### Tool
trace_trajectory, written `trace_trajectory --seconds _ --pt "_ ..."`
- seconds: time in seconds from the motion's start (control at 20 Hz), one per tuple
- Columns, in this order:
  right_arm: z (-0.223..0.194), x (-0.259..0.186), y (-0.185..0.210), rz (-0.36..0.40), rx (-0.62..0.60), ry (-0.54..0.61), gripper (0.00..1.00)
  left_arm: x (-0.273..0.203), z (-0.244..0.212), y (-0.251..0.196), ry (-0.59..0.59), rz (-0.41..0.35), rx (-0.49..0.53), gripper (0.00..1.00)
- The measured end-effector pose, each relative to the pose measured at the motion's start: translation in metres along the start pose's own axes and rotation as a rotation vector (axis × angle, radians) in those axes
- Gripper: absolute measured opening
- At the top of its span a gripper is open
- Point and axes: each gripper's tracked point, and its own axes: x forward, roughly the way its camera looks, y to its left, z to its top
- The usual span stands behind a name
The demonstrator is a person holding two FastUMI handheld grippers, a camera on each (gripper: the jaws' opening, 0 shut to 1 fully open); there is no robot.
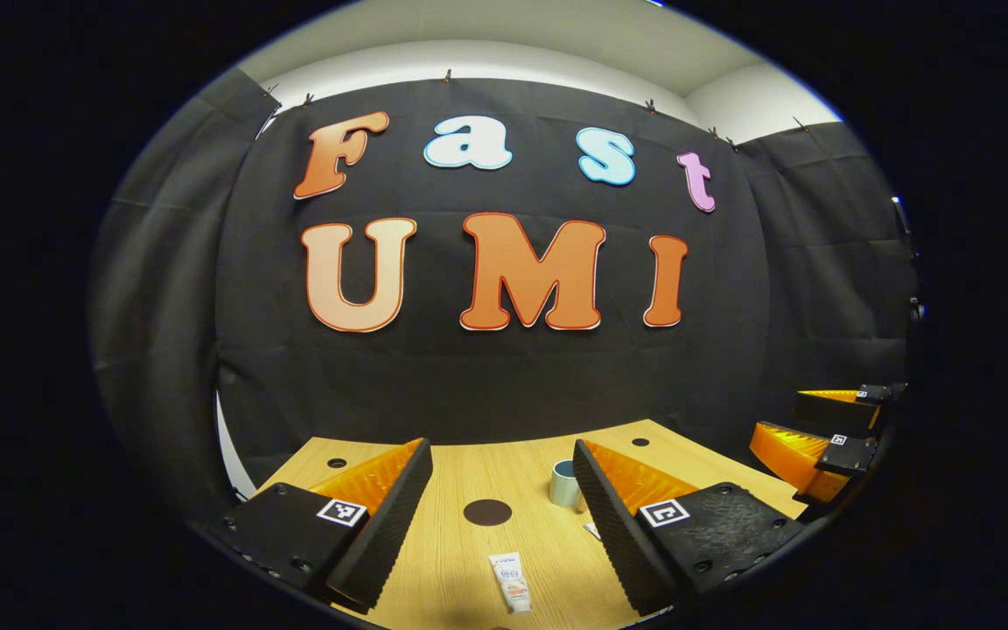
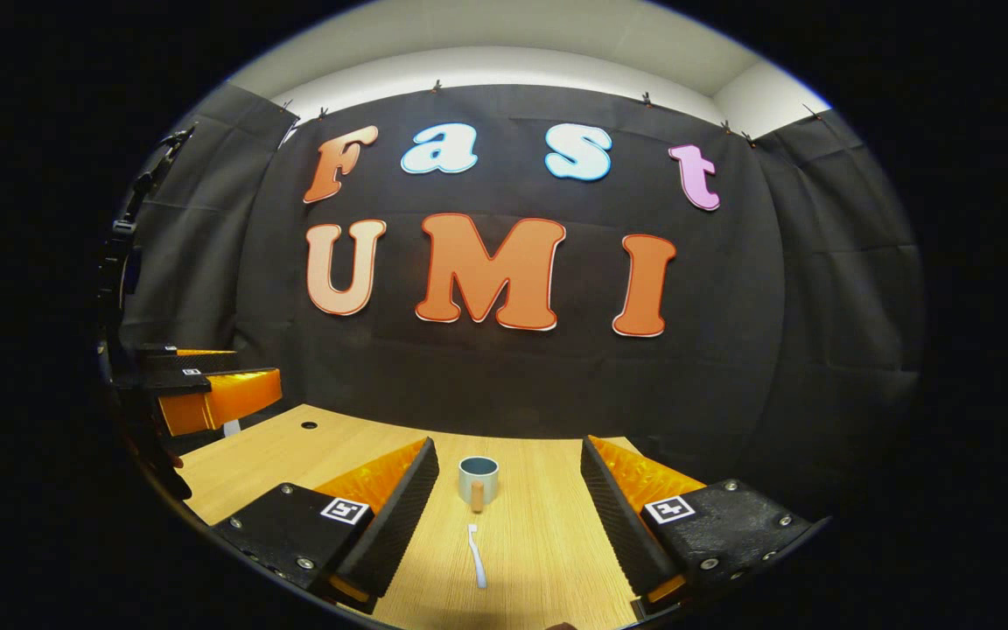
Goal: Put the toothbrush and toothpaste on the desktop into the cup, then pick up the cup and place it on the coaster on the desktop.
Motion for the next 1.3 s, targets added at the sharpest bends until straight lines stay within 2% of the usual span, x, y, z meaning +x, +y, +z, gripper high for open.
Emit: trace_trajectory --seconds 0.2,0.8,1.15,1.3 --pt "0.001 0.016 -0.002 0.036 -0.002 -0.009 0.99 0.004 0.002 -0.004 -0.006 0.035 -0.007 0.97" --pt "-0.029 0.047 -0.02 0.123 -0.009 0.1 0.99 0.023 0.008 -0.035 -0.009 0.088 0.027 0.97" --pt "-0.052 0.058 -0.007 0.238 0.018 0.189 0.99 0.031 0.006 -0.038 -0.009 0.151 0.054 0.97" --pt "-0.067 0.066 -0.001 0.248 0.013 0.246 0.99 0.039 0.003 -0.032 0.004 0.156 0.059 0.96"
